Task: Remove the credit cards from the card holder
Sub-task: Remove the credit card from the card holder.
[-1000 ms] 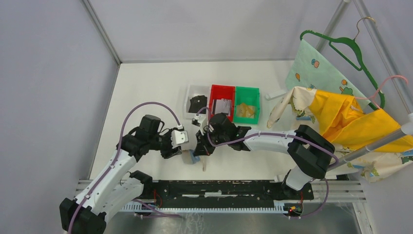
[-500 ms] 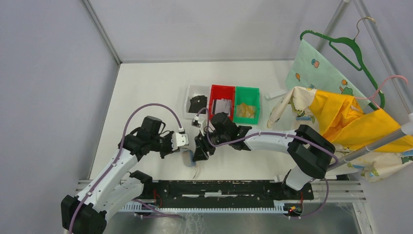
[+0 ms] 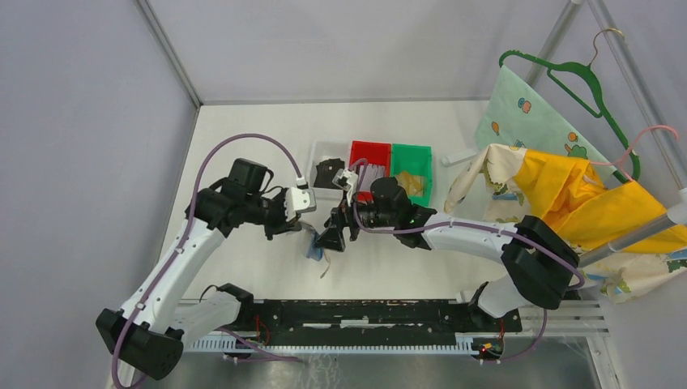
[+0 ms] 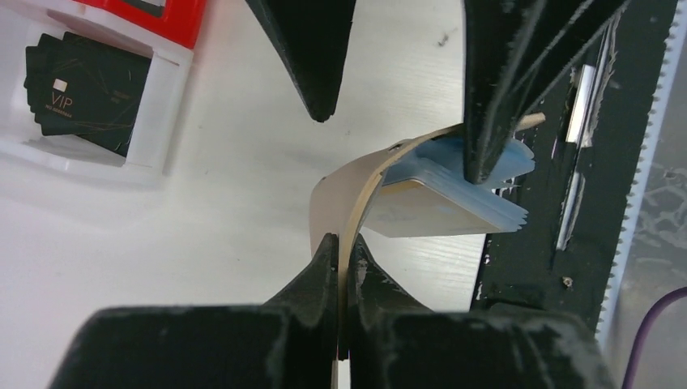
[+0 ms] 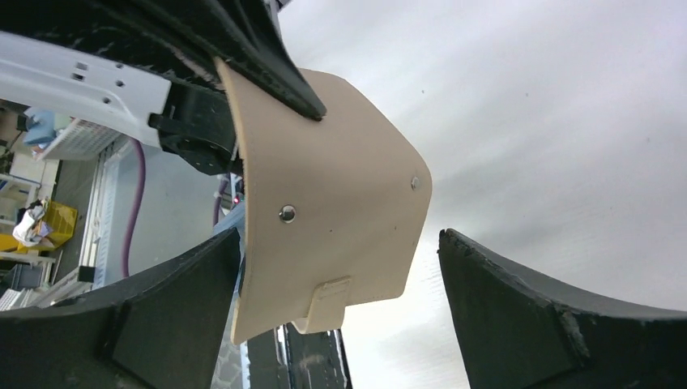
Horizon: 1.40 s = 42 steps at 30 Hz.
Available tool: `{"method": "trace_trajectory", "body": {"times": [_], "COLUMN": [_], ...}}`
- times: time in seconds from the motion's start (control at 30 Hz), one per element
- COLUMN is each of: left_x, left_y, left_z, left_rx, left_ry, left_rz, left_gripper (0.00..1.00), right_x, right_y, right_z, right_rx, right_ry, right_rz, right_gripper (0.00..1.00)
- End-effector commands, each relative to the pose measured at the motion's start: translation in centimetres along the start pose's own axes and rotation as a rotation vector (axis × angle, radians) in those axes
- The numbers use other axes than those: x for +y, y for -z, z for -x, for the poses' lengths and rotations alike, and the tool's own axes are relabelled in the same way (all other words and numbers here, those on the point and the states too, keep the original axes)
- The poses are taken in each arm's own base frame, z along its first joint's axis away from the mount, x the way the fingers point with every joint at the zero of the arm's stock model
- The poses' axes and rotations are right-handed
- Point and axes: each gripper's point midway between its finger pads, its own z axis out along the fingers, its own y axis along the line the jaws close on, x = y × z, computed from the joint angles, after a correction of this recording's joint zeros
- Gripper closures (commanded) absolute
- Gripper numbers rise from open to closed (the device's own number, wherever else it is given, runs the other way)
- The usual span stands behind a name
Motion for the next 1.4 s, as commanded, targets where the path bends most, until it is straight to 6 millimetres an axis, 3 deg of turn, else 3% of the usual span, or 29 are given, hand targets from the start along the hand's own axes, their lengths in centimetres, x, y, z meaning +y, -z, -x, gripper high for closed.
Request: {"method": "trace_trajectory", "body": {"times": [0.0,0.23,0.37,0.63,0.93,1.03,1.17,1.23,1.27,1.37], "left_x": [-0.9,-0.4,-0.2,-0.4,-0.7,-0.8,-0.9,-1.0,-1.0,-0.1], "left_y": [1.1,1.9,2.3,3.1,3.2,3.6,4.2,4.3,4.3,4.5], "left_z": [2.0,1.5,2.1,4.4,4.5,5.0,5.7,5.9,6.1,6.4], "left_rx": [-0.017,0.02,0.017,-0.037,-0.034,-0.045,-0.046,-0.048,-0.052,-0.056], "left_ry": [0.142,0.122,0.136,0.173,0.182,0.164,0.125,0.111,0.104,0.092], "left_rz": [-0.054,0.003,0.008,-0.021,-0.034,-0.045,-0.067,-0.082,-0.083,-0.035], "left_gripper": [0.98,0.98,0.98,0.98,0.98,0.97,0.96,0.92,0.87,0.5], "right_x": [2.4,0.0,0.6,2.3,2.2,1.4,2.1,3.1,3.6,5.4], "right_y": [1.0,3.6,4.7,2.5,1.4,1.2,0.3,-0.4,-0.6,-0.4], "right_z": [4.2,6.9,7.4,6.1,6.3,5.6,4.2,3.5,3.3,3.4], "right_rx": [-0.167,-0.181,-0.223,-0.15,-0.087,-0.046,0.035,0.072,0.085,0.057], "right_ry": [0.07,0.149,0.165,0.229,0.293,0.31,0.292,0.266,0.254,0.219], "right_rz": [0.05,-0.168,-0.18,-0.107,-0.132,-0.161,-0.082,-0.001,0.033,0.131], "right_gripper": [0.02,0.02,0.02,0.02,0.02,0.19,0.68,0.79,0.85,0.99]}}
